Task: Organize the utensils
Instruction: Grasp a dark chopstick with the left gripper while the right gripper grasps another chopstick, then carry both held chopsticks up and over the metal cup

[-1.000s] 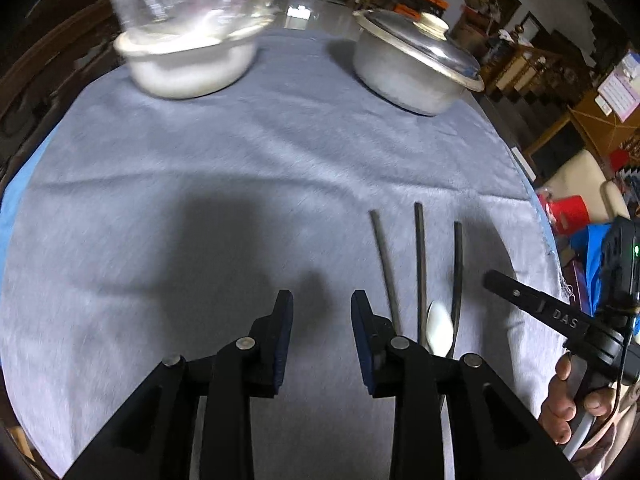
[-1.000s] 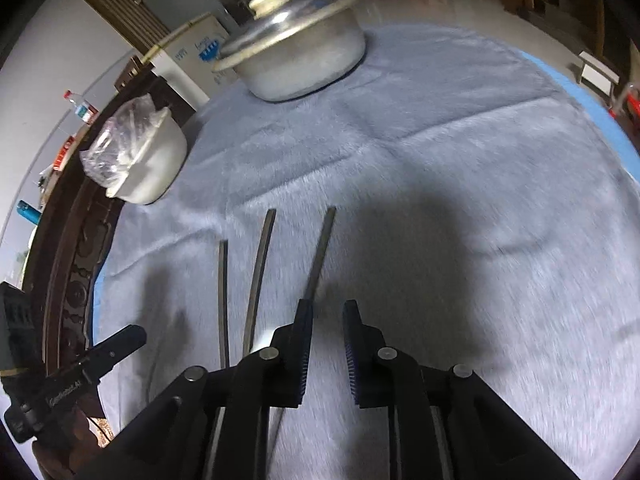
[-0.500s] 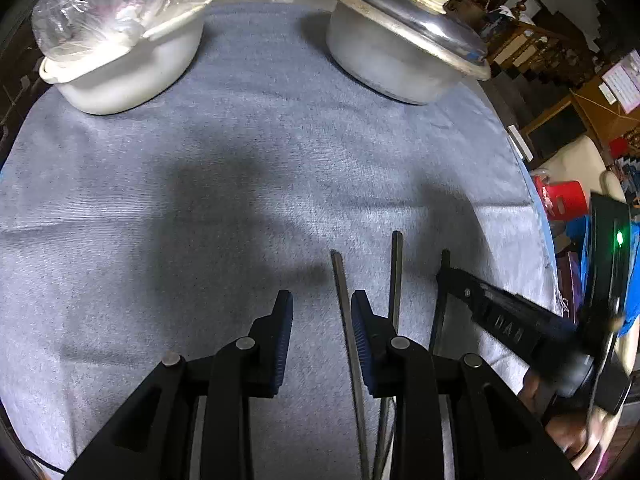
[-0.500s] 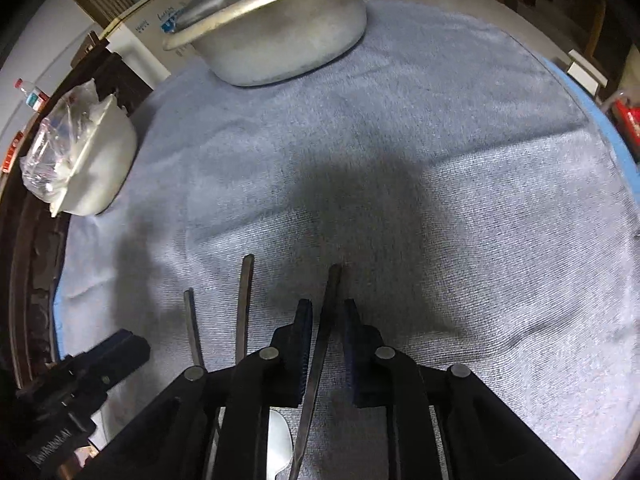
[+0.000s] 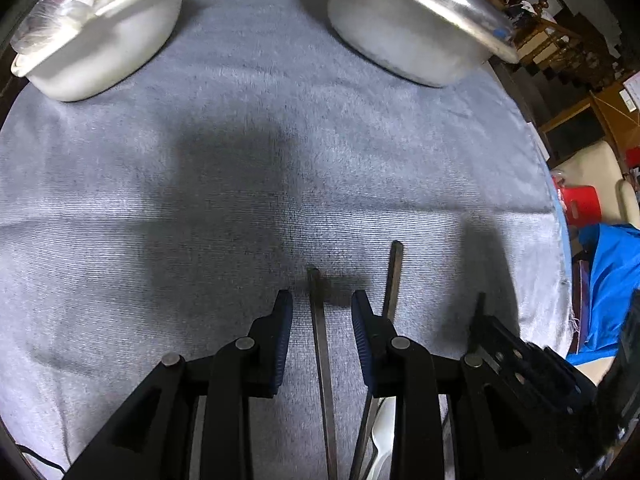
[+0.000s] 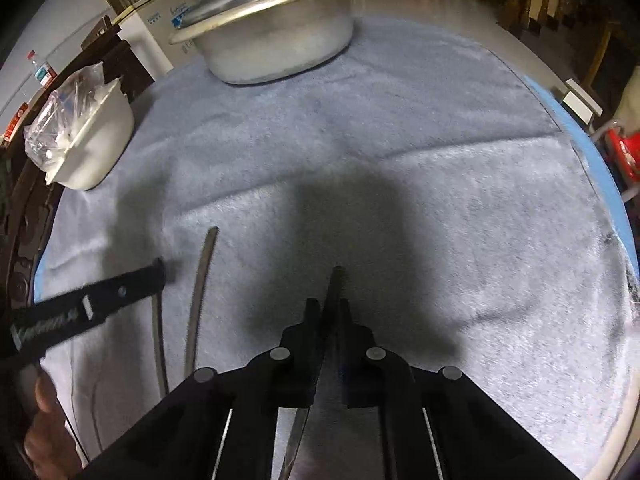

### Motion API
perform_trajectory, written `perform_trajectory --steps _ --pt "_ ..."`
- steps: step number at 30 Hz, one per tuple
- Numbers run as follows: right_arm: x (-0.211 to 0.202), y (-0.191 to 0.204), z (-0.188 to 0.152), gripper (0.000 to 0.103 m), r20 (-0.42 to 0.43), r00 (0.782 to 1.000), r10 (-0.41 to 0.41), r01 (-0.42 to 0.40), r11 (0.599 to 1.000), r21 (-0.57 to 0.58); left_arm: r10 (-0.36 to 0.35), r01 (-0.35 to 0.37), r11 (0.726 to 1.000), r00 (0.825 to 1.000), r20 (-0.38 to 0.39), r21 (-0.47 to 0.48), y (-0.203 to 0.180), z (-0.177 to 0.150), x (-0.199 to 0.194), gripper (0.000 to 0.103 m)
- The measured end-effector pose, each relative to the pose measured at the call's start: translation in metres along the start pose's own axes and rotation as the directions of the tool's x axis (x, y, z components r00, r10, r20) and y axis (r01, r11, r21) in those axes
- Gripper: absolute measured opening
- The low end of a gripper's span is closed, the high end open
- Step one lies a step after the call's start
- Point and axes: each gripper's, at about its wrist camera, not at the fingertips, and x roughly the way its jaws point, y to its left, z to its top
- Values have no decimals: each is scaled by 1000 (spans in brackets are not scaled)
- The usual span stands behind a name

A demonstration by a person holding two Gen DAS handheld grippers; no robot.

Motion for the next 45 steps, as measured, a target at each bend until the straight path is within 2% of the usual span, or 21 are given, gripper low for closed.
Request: perform_trajectory --steps 4,8,13,18,21,25,28,30,35,36,42,45 --pt "-5 2 -8 8 -20 1000 -19 18 1000 -26 3 -3 1000 1000 10 -1 -2 3 1 30" --pt "-4 7 -7 10 -41 998 -51 49 998 -34 61 -62 997 997 40 35 -6 2 2 10" --pt "-2 22 -10 10 1 993 -117 117 988 -99 61 -65 996 996 60 60 -3 -2 0 6" --pt "-9 10 -21 7 21 998 -62 63 996 -57 85 -91 994 992 95 59 10 -17 -14 6" --pt "-21 -2 -32 7 59 998 -21 23 999 -34 87 -93 995 986 140 36 26 -27 -32 5" --pt "-55 -21 -53 7 145 989 18 -18 1000 -2 88 -89 996 973 214 -6 47 -45 -65 5" --pt "-81 -28 -67 6 212 977 36 -42 999 21 90 -84 996 951 295 -34 59 -62 -101 5" --pt "-100 -34 -80 6 259 965 48 -59 998 33 92 -79 996 930 356 -50 66 -77 -128 5" --pt "-139 -42 -102 6 365 929 55 -78 996 49 99 -64 994 869 485 -89 76 -107 -182 5" --pt "-146 -44 -107 6 383 922 53 -80 995 54 106 -65 993 852 513 -97 78 -117 -193 5" --pt "-187 -44 -145 6 478 877 55 -100 993 68 118 -50 990 784 609 -128 85 -164 -234 5" --pt "-205 -41 -165 6 514 857 44 -93 993 70 122 -47 990 757 641 -134 84 -187 -247 5"
